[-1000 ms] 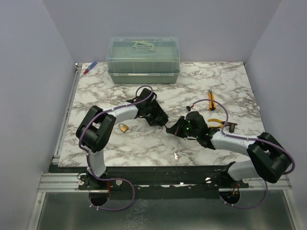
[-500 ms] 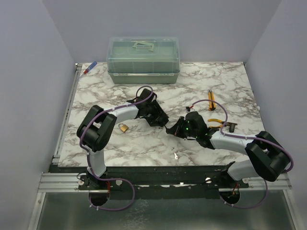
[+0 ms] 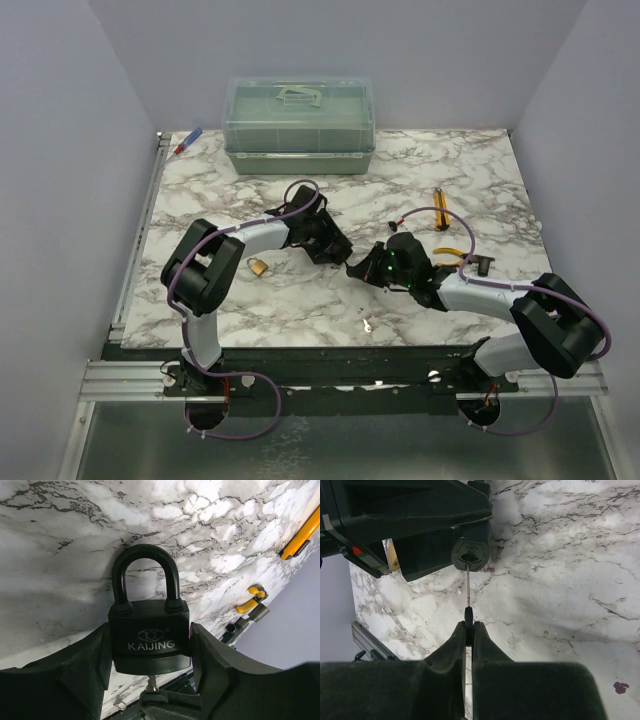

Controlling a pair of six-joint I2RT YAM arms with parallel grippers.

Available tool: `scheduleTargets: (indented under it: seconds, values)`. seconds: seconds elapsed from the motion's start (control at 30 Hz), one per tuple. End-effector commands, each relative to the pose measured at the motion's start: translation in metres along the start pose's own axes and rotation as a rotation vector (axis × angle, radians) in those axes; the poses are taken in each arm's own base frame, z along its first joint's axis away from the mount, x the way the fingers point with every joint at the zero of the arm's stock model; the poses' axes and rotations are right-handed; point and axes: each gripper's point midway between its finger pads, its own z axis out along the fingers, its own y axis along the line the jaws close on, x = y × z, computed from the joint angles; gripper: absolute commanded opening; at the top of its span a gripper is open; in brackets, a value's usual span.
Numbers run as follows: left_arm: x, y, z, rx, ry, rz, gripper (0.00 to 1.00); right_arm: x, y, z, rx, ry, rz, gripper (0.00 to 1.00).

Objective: Unlock with the key

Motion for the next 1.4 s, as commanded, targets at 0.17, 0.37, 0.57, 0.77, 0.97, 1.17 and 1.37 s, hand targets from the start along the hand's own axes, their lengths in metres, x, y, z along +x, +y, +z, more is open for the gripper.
scheduleTargets:
  seconds: [0.17,0.37,0.57,0.77,0.97,1.17,1.37]
  values:
    - [0.006,-0.012,0.002,0.055,0.034,-0.006,0.0,-0.014,0.0,0.002,0.025,-0.065,-0.006,0.0]
    - [0.007,-0.013,0.003,0.058,0.039,-0.007,0.0,-0.014,0.001,0.003,0.02,-0.067,-0.001,0.0]
    - [0.009,-0.013,0.005,0.059,0.045,-0.008,0.0,-0.022,-0.003,0.005,0.048,-0.109,0.004,0.0]
    - [0.01,-0.014,0.007,0.062,0.051,-0.012,0.0,-0.023,-0.001,0.01,0.047,-0.106,0.006,0.0]
    - [0.011,-0.014,0.008,0.063,0.054,-0.012,0.0,-0.024,-0.001,0.012,0.044,-0.113,0.016,0.0]
    - [0.012,-0.013,0.009,0.063,0.059,-0.017,0.0,-0.026,-0.003,0.012,0.05,-0.13,0.037,0.0]
    - [0.012,-0.013,0.009,0.065,0.062,-0.018,0.0,-0.025,-0.006,0.013,0.058,-0.136,0.061,0.0]
